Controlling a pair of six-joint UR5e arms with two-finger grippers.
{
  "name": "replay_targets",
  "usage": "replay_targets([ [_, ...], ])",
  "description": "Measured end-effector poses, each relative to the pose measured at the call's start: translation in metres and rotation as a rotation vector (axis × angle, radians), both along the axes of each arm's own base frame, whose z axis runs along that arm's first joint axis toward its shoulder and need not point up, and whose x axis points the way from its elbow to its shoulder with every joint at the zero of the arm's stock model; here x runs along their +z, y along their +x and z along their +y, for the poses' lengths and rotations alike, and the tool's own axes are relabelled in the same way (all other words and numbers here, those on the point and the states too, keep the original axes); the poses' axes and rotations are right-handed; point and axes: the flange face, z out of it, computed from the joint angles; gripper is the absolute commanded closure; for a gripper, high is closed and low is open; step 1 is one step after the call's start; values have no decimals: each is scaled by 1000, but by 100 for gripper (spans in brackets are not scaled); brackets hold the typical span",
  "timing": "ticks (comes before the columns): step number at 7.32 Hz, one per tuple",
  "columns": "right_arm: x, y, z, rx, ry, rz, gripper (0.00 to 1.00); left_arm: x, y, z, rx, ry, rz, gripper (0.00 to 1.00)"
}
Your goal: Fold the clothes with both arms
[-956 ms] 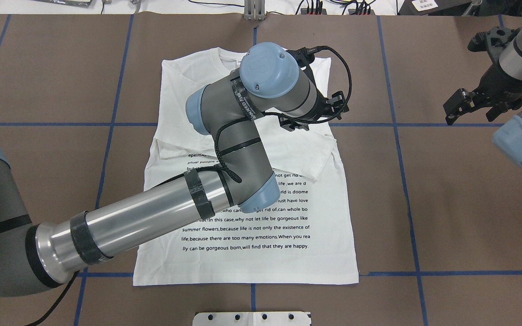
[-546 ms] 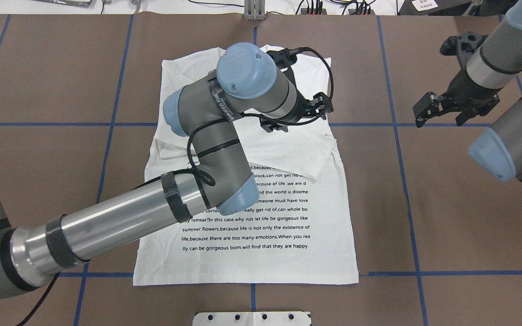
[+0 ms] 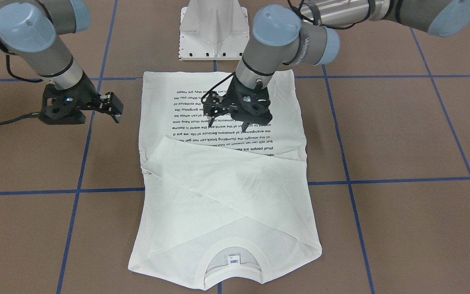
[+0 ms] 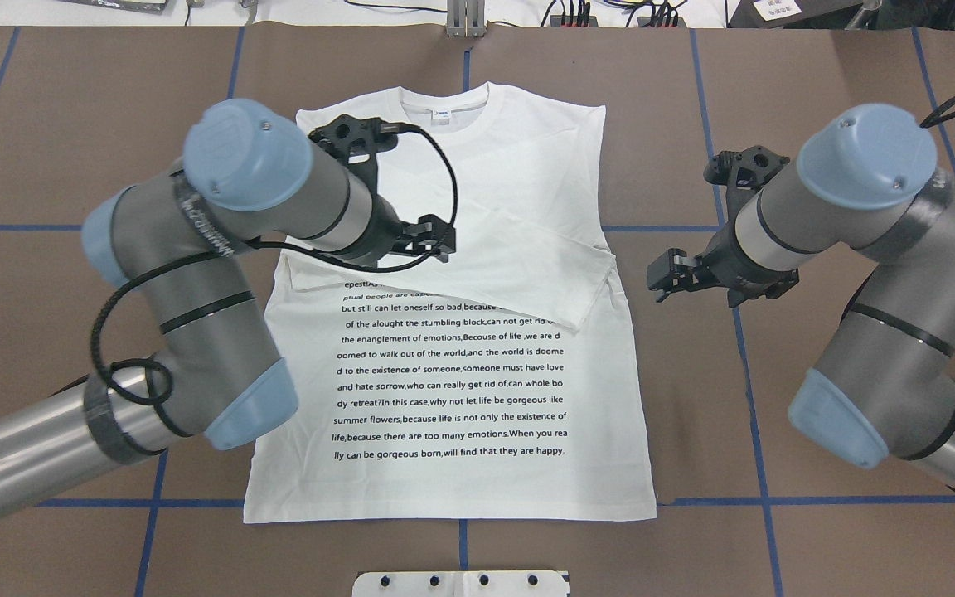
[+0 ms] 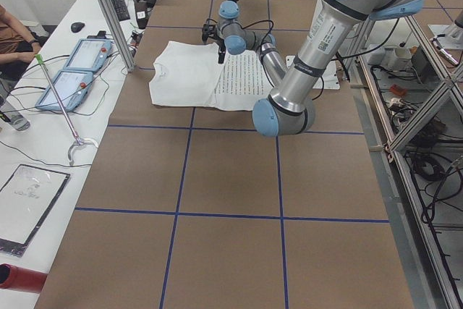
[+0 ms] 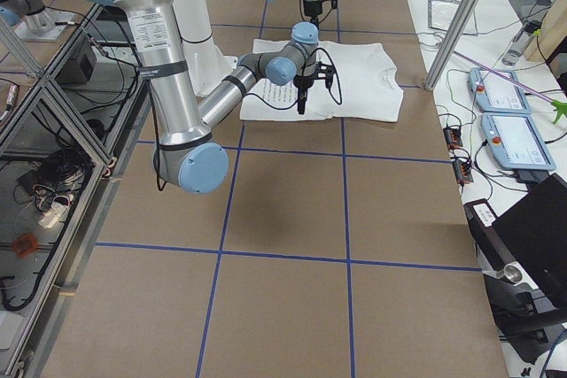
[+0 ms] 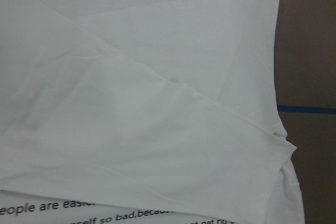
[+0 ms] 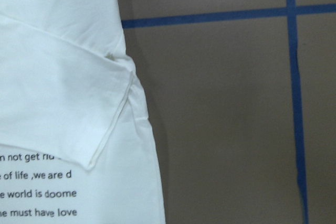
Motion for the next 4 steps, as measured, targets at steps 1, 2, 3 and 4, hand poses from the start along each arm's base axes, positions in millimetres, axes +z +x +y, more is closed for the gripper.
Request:
replay_targets([
  [1, -6, -22, 29, -7, -28, -3, 0, 36, -31, 20, 3, -10, -28, 1],
  [2, -10, -45, 63, -5, -34, 7, 0, 60, -56, 37, 2, -20, -47, 1],
  [3, -11, -71, 102, 0, -24, 26, 0, 71, -72, 49, 2, -25, -55, 1],
  [4, -10, -90, 133, -8, -11, 39, 1, 75, -80, 54, 1, -28, -57, 1],
])
